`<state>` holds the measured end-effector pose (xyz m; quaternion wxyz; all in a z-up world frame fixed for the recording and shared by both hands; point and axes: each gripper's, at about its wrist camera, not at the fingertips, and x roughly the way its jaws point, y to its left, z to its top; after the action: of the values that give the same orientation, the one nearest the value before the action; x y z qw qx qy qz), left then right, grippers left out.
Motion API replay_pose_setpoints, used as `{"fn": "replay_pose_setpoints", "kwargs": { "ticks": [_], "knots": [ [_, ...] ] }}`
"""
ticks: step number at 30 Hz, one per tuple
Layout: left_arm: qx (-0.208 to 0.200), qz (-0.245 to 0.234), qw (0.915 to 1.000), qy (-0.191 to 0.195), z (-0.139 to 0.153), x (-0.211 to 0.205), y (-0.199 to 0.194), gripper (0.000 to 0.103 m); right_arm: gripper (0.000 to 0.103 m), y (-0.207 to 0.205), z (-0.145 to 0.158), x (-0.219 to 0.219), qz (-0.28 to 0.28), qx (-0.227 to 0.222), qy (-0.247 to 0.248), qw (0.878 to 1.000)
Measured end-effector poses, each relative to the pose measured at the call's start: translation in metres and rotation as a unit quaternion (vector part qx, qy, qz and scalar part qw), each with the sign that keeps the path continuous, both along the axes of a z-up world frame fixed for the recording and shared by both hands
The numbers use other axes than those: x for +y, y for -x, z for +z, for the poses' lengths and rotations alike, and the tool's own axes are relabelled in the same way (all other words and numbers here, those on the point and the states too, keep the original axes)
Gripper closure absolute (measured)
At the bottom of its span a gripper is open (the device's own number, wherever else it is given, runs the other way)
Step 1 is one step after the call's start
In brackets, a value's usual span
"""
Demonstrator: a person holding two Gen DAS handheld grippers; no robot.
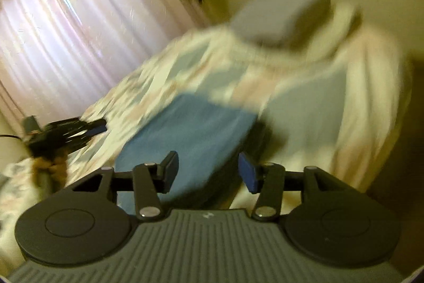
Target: Fold clothes
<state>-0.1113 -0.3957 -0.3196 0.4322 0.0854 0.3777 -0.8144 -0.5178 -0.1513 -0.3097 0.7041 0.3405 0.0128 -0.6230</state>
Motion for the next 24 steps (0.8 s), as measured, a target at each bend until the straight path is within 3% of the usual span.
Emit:
{"fn": "replay_pose_setpoints", "kwargs": {
  "ticks": [4,6,7,9,10,11,12,13,15,20,22,24],
  "knots": [
    [-0.022,-0.128,0.9916,-0.006,-0.004,-0.006,0.092,0.084,0.066,0.000,-0.001,-0.043,0.010,0.038,0.021,0.999],
    [-0.041,-0.164,0.9855,-0.010,-0.020,-0.015,0.133,0.084,0.067,-0.001,-0.013,-0.067,0.013,0.066,0.008,0.998],
    [-0.054,-0.166,0.9846,-0.010,-0.028,-0.020,0.146,0.089,0.073,0.000,-0.022,-0.078,0.016,0.087,-0.007,0.996],
    [-0.065,-0.147,0.9869,-0.012,-0.046,-0.042,0.155,0.094,0.084,0.008,-0.038,-0.087,0.012,0.111,-0.023,0.993],
    [-0.051,-0.133,0.9895,-0.027,-0.055,-0.056,0.152,0.094,0.080,0.014,-0.044,-0.090,0.009,0.110,-0.029,0.994],
    [-0.048,-0.112,0.9918,-0.040,-0.061,-0.067,0.146,0.096,0.056,0.020,-0.047,-0.091,0.003,0.101,-0.037,0.994],
    [-0.052,-0.086,0.9937,-0.050,-0.064,-0.075,0.136,0.100,0.051,0.029,-0.050,-0.094,-0.002,0.077,-0.042,0.996],
    [-0.056,-0.059,0.9948,-0.060,-0.068,-0.084,0.127,0.103,0.051,0.038,-0.053,-0.095,0.000,0.050,-0.042,0.998],
    [-0.064,-0.019,0.9954,-0.069,-0.070,-0.093,0.108,0.103,0.056,0.041,-0.051,-0.095,0.003,0.040,-0.034,0.999],
    [-0.073,0.014,0.9967,-0.032,-0.032,-0.034,0.057,0.103,0.063,0.036,-0.029,-0.076,-0.028,0.070,0.013,0.997],
    [-0.079,0.020,0.9963,-0.024,-0.016,0.004,0.047,0.103,0.065,0.022,-0.019,-0.060,0.000,0.082,0.037,0.996],
    [-0.111,0.016,0.9937,-0.007,-0.006,0.044,0.055,0.103,0.065,0.005,-0.013,-0.048,0.041,0.087,0.049,0.994]
  ]
}}
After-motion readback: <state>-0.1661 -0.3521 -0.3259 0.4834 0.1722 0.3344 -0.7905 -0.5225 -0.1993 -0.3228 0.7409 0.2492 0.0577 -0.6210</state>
